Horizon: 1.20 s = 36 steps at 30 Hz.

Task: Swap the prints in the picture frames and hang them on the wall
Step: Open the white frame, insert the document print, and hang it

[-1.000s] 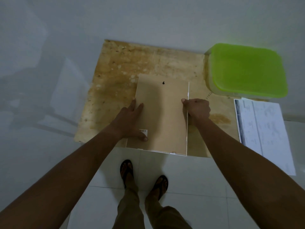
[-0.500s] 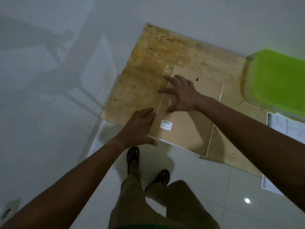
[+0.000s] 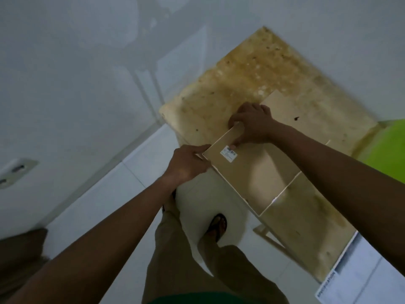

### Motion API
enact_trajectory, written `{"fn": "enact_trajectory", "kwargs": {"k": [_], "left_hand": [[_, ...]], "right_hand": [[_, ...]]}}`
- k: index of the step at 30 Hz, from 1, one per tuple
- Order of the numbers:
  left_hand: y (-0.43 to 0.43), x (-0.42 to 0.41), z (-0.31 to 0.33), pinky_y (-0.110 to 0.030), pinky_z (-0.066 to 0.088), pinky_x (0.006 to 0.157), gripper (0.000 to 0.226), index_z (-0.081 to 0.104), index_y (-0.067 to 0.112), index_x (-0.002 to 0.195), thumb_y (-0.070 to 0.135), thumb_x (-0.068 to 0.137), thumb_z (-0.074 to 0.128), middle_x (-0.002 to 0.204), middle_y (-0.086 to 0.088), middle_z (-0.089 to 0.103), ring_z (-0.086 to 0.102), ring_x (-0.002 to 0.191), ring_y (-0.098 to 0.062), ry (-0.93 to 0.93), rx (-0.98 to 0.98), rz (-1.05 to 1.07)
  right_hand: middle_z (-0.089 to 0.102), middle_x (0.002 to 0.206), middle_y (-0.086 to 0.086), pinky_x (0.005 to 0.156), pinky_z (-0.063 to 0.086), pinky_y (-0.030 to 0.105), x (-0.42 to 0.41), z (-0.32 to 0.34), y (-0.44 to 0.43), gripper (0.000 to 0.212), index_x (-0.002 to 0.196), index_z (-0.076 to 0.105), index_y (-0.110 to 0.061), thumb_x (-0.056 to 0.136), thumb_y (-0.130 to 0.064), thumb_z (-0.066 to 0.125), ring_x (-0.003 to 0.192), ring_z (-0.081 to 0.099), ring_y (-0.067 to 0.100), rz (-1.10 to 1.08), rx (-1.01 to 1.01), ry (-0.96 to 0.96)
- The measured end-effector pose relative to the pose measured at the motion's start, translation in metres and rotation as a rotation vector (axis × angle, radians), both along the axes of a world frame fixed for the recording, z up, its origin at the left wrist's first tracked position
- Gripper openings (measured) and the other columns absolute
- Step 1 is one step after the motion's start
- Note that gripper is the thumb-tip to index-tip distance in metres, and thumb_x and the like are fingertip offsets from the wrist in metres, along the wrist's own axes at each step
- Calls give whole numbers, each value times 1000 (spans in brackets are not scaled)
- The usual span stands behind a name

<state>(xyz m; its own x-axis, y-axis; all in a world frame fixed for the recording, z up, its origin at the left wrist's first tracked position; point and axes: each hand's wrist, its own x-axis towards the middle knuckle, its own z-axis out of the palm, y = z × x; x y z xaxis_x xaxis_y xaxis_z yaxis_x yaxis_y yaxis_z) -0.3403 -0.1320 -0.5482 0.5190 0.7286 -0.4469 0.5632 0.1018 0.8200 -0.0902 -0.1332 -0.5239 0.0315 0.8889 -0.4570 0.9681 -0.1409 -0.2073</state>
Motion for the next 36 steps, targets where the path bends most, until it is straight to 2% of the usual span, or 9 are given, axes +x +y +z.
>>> {"fn": "enact_trajectory", "kwargs": {"k": [2,5,10,14,17,26,32,34,36], "left_hand": [[-13,8,4,-22,60,70,40,73,24,119,24,80,82,90,2,76,74,71,-9,-53,-159,250],[-24,19,4,-25,61,62,30,77,18,108,22,79,83,93,-3,76,74,66,-14,-64,-129,446],[-20,18,1,-30,63,65,34,78,14,104,16,72,88,93,-5,76,75,69,-17,-44,-228,553],[-22,23,2,-34,63,65,23,78,18,94,17,72,87,92,-5,76,75,72,-17,-28,-270,637],[-20,30,6,-34,63,62,12,74,27,72,28,73,86,80,0,76,74,66,-16,26,-239,678],[-12,33,8,-36,63,60,24,77,15,83,25,67,92,82,-4,76,74,63,-17,71,-300,715],[-7,35,11,-36,63,64,12,73,23,74,30,77,82,78,2,73,73,61,-18,200,-165,518],[-3,40,17,-31,57,65,22,71,19,76,41,80,70,77,6,67,69,67,-19,507,135,291],[2,49,19,-33,50,70,34,63,15,75,49,78,65,85,6,55,61,83,-21,625,410,258]], "right_hand": [[40,136,4,116,14,47,-3,-1,-1,66,117,62,-41,60,-65,84,134,31,31,-9,-3,9],[38,137,4,117,11,46,-4,-2,-2,61,118,63,-42,64,-64,82,136,28,30,-24,-14,41],[53,116,-9,107,18,44,9,3,15,24,96,69,-51,74,-59,76,133,36,27,-103,-28,109],[63,88,-27,91,20,40,10,2,26,21,80,74,-48,63,-58,82,114,45,13,-154,-78,139],[65,87,-26,90,22,41,11,2,30,25,79,75,-46,60,-59,84,108,49,10,-168,-102,142],[72,95,-15,78,21,33,5,6,40,27,86,78,-34,64,-45,89,109,45,13,-213,-180,155],[70,90,-16,76,20,32,7,5,39,25,87,78,-30,67,-41,89,107,44,11,-244,-200,213],[71,95,-16,82,17,34,8,6,39,25,87,78,-34,67,-44,88,112,43,12,-233,-207,227],[69,98,-16,86,15,38,9,5,39,25,91,79,-37,69,-45,87,119,42,16,-221,-212,230]]}}
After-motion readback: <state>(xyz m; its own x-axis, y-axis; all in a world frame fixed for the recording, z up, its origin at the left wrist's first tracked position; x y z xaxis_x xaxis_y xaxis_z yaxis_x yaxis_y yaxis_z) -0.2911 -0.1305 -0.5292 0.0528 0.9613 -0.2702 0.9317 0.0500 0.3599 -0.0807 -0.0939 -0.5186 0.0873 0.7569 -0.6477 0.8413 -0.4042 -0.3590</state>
